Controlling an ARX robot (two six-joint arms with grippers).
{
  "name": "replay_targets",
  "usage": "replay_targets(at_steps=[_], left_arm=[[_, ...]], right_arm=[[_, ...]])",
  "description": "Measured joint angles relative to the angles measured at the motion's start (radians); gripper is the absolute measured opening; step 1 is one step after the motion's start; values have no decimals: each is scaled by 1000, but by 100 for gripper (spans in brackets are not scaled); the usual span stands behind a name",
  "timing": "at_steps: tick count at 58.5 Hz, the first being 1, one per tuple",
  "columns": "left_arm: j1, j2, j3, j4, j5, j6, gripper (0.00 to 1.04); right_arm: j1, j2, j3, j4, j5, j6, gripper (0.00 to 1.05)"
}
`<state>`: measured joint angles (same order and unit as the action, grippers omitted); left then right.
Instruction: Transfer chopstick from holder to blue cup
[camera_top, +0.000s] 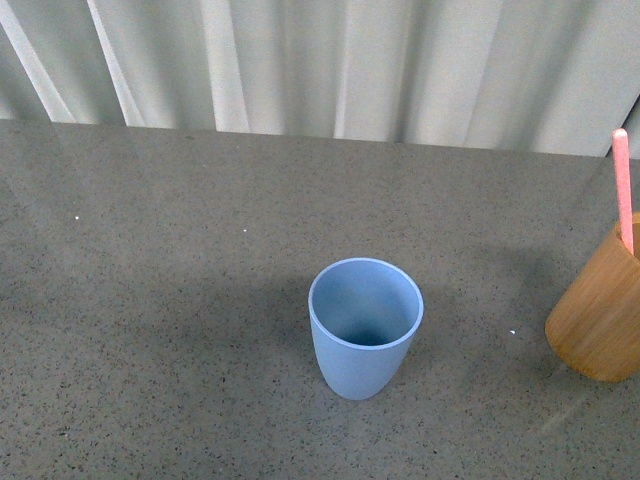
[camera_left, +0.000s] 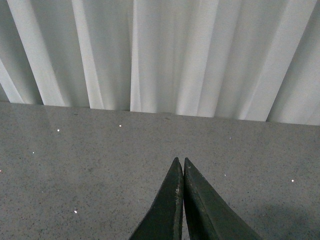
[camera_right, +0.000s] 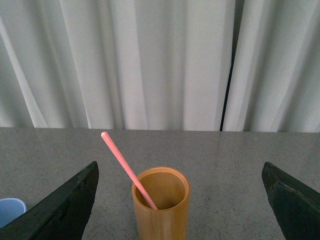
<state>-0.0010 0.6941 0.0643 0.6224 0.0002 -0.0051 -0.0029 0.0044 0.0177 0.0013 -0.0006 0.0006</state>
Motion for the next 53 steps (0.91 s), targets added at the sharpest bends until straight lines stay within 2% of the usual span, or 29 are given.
replay_targets(at_steps=[12, 53], left_arm=[[0, -74, -45, -15, 0, 1, 4], [0, -419, -46, -344, 0, 1, 4]], right_arm=[[0, 0, 0, 0, 0, 0, 95], [0, 0, 0, 0, 0, 0, 95]])
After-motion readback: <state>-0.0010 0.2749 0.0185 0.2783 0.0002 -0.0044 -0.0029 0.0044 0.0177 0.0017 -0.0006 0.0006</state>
